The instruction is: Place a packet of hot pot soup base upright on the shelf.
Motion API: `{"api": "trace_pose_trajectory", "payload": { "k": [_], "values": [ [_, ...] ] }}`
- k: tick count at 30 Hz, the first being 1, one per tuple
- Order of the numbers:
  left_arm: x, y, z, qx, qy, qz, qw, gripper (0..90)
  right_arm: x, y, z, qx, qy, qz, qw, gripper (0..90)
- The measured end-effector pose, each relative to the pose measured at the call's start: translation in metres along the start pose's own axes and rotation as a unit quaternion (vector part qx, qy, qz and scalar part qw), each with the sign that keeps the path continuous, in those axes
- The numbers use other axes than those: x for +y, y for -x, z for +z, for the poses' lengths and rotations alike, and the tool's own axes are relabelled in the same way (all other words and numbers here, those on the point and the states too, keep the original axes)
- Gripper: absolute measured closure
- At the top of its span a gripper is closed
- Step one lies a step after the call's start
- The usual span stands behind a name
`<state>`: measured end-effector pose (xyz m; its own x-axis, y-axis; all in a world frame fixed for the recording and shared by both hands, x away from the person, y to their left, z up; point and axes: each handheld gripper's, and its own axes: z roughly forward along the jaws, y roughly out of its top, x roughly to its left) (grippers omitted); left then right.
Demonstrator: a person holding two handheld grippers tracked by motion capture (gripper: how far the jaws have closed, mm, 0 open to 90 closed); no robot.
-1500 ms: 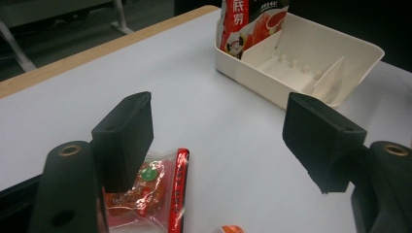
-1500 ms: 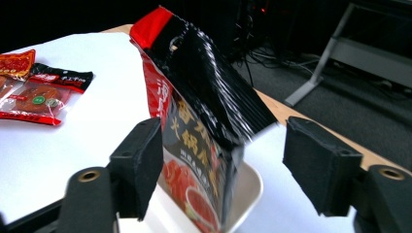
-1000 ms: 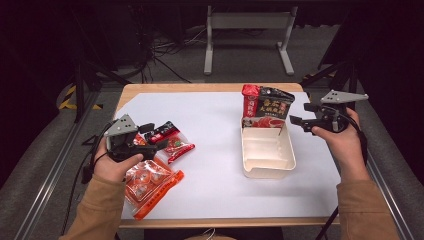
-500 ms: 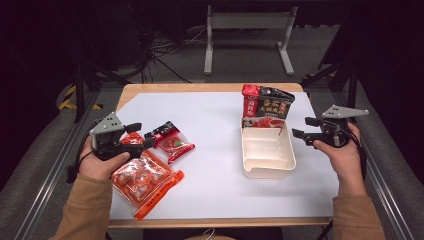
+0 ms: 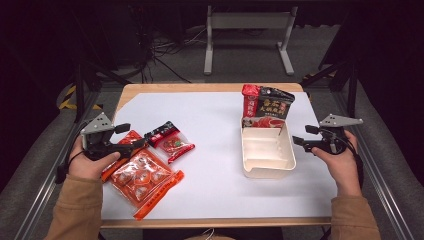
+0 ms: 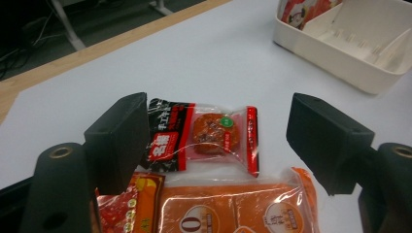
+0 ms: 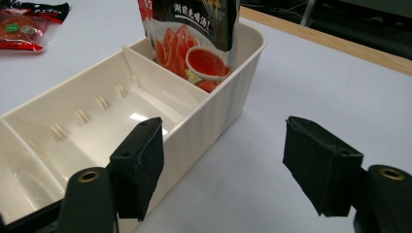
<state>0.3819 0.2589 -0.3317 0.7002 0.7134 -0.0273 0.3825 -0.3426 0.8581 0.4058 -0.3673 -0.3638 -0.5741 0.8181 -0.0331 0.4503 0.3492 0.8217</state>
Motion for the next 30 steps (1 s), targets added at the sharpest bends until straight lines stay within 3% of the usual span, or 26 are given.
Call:
{"api": "trace_pose_trajectory", "payload": {
  "k": [6, 9, 20, 22, 26, 30],
  "values": [
    [-0.017, -0.014, -0.006, 0.018, -0.008, -0.015, 0.9997, 24.5, -0.003, 0.001, 0.003, -0.001, -0.003, -0.001, 1.0, 30.8],
    [-0.029, -0.023, -0.009, 0.04, -0.012, -0.029, 0.9987, 24.5, -0.002, 0.0, 0.004, -0.001, -0.001, -0.007, 1.0, 31.2],
    [-0.059, -0.043, -0.013, 0.082, -0.028, -0.04, 0.9955, 24.3, 0.0, -0.002, 0.008, 0.004, -0.003, -0.005, 1.0, 35.2],
    [-0.062, -0.044, -0.014, 0.086, -0.028, -0.04, 0.9951, 24.5, 0.0, -0.002, 0.008, 0.004, -0.002, -0.005, 1.0, 35.7],
    [-0.075, -0.053, -0.016, 0.087, -0.02, -0.062, 0.9941, 25.6, 0.001, -0.001, 0.009, 0.004, -0.002, -0.002, 1.0, 36.2],
    [-0.088, -0.06, -0.014, 0.097, -0.038, -0.072, 0.9919, 25.6, 0.0, -0.001, 0.01, 0.003, -0.004, -0.001, 1.0, 36.2]
  ]
}}
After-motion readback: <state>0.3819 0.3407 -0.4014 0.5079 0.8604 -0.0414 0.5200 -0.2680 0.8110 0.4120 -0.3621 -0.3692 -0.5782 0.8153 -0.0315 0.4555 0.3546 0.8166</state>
